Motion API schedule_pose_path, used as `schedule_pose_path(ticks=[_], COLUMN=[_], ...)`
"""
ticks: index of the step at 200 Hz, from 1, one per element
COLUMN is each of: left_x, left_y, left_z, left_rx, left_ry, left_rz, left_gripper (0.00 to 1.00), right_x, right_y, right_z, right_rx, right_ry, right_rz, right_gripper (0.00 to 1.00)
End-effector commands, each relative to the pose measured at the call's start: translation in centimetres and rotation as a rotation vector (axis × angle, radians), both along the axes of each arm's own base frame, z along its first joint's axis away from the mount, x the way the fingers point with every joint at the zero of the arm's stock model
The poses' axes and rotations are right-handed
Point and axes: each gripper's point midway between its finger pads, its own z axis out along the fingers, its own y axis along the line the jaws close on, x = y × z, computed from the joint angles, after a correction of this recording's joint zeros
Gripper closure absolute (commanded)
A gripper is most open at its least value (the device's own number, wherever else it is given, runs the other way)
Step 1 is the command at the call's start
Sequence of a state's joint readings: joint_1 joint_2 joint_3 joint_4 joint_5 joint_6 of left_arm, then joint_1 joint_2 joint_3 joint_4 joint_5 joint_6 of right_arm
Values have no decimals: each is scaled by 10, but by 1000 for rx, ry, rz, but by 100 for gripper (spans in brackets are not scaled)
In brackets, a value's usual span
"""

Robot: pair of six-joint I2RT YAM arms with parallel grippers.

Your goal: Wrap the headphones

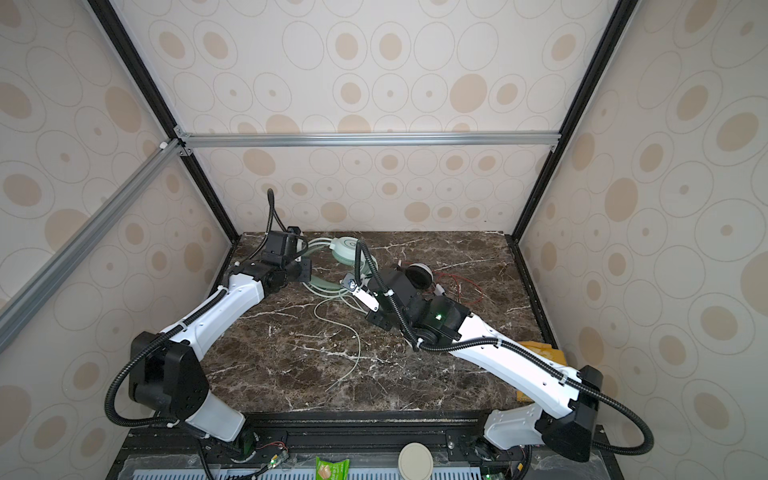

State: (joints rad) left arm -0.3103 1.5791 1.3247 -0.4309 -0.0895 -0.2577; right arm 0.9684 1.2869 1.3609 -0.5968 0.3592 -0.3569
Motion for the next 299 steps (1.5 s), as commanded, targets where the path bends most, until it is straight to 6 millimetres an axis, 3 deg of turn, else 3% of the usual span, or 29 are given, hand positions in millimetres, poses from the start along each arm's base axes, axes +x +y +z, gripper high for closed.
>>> schedule_pose_path(ticks=[1, 72, 107, 138, 158, 194, 260, 274, 299], left_x=[6, 2, -1, -7, -19, -34, -56, -59, -63], left_y=[-15, -19, -22, -26, -45, -74, -68, -66, -67], left_z=[22, 10, 8, 4, 2, 8, 4, -3, -19], left_rx=[-80, -71, -58, 6, 41, 37, 35, 38, 21], left_ry=[-70, -8, 8, 15, 33, 40, 50, 64, 89], left_rz=[-48, -76, -86, -87, -125, -170, -148, -126, -96], left_gripper=[100, 100, 100, 100, 100, 100, 100, 100, 100], right_x=[-13, -16, 0, 8, 9, -1, -10, -10, -11], right_y=[-11, -6, -8, -15, -16, -10, -16, -11, 2], right_z=[14, 37, 37, 62, 77, 84, 96, 102, 112], right_rx=[59, 49, -60, -74, -67, -37, -16, 0, 51], right_ry=[21, 60, 73, 28, 7, 71, 76, 82, 96], right_rz=[-4, 14, -62, -112, -105, -68, -66, -58, -19], right_gripper=[100, 100, 100, 100, 100, 100, 100, 94, 93])
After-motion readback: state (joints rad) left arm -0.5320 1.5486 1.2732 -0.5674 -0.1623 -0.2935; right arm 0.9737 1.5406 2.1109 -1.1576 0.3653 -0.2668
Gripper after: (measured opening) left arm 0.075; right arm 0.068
